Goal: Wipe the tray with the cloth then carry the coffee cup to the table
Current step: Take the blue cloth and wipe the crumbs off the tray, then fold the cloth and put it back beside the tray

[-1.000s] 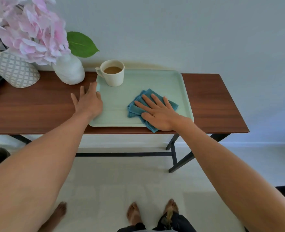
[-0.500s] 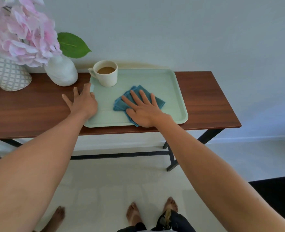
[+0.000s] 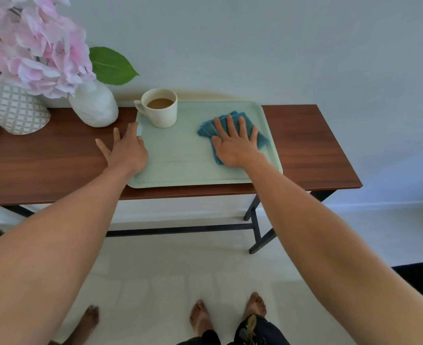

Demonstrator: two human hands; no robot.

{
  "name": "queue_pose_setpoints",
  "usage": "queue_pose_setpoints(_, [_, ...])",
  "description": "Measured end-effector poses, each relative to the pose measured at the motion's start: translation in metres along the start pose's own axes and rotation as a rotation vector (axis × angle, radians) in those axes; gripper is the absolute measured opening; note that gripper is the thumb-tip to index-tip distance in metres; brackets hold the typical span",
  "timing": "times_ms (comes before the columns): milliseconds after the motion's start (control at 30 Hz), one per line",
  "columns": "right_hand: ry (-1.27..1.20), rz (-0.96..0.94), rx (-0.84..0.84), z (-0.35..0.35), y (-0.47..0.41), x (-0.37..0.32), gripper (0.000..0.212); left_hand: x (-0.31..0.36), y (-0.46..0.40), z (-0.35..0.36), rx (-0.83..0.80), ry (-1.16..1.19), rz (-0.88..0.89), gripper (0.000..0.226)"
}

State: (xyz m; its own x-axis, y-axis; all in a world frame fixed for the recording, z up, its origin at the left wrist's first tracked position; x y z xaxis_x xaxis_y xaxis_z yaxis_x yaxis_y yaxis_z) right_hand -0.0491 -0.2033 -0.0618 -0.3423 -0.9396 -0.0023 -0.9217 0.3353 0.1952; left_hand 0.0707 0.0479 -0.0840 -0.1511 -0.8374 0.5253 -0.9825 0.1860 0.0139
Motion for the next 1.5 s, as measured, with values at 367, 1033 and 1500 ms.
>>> queue_pose_setpoints(367, [-0.115,0.355,-0.158,0.012,0.064,-0.057,0.076,0.0,-0.002,0.002,0.006,0.008,-0.014,0.053])
queue_pose_setpoints(1033, [-2.212,-0.168,-0.458,-0.055,0.075,0.013,0.03,0.092,0.068,-0.027,0.079,0.795,0.399,0.058])
queue_pose_setpoints(1500, [-2.144,-0.272,-0.4,-0.061,0.055,0.095,0.081,0.198,0.055,-0.044,-0.23,0.864,0.377,0.039])
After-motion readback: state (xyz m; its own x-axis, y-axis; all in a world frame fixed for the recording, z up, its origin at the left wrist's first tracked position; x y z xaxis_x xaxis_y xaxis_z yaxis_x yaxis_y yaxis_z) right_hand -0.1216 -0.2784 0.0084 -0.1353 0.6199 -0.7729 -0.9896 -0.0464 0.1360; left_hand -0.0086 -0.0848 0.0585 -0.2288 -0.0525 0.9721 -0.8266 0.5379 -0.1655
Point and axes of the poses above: each hand's wrist, its own y-axis away from the middle knuckle, its own z-axis out of the palm, x = y × z, the point moved 1 cm from there along -y, towards the middle knuckle, and after that the axes turned 11 degrees about y, right-handed, at the moved point
